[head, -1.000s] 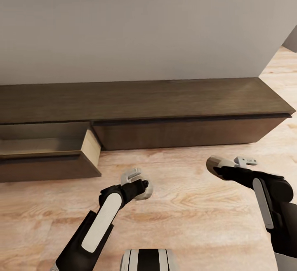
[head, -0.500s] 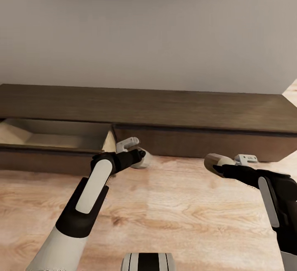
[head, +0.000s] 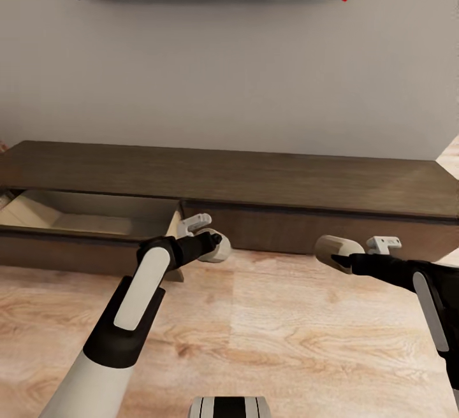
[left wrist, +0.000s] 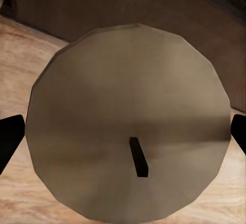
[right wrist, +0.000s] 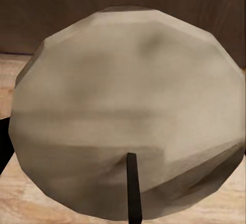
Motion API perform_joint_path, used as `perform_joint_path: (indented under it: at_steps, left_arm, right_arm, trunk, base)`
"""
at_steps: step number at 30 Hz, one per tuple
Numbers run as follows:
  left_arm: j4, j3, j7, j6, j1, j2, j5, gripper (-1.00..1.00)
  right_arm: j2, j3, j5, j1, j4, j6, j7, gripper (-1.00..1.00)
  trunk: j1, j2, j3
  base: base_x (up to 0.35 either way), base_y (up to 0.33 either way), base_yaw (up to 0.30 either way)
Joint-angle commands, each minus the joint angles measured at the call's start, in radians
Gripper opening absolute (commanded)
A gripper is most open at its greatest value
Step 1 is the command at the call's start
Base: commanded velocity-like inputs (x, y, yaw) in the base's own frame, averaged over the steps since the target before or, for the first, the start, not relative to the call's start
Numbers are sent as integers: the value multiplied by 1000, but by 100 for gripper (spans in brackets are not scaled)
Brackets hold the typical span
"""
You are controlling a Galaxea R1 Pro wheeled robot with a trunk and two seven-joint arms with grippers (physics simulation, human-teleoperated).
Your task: Place each of the two pumpkins and all three candles from the living room inside a cabinet in the living room (use any cabinet), then make sure every cabinet is closed, and position the cauldron so it is next to a table in the living room.
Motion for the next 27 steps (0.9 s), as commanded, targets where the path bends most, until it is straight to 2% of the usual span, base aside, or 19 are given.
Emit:
perform_joint_path:
  at_steps: [1,2,5,7,12,21,27]
  left_arm:
    - [1,1,0,2,2,4,-1,-100]
    - [1,10,0,2,4,9,0,-100]
    - [1,73,-1,3,18,16,3,-100]
    - [1,88,-2,3,29,17,4,-100]
    - [1,102,-5,7,40,17,6,-100]
    - [1,105,-9,31,42,17,8,-100]
    - [1,108,-11,31,42,17,8,-100]
  right_arm:
    - [0,0,1,-1,0,0,1,-100]
    - [0,0,1,-2,0,0,1,-100]
    - [0,1,1,-1,0,0,1,-100]
    - [-1,1,0,-1,0,0,1,-100]
    - [-2,0,0,0,0,0,2,-100]
    - [-4,-1,0,0,0,0,3,-100]
    - [-3,-1,0,0,0,0,3,-100]
  trunk:
    - [0,0,4]
    - [-1,1,8]
    - [-2,1,19]
    - [-3,2,27]
    - [-5,3,46]
    - [-9,5,81]
    - [-12,6,104]
  base:
    - [0,0,0]
    - [0,0,0]
    - [0,0,67]
    - [0,0,177]
    - [0,0,241]
    - [0,0,250]
    - [0,0,91]
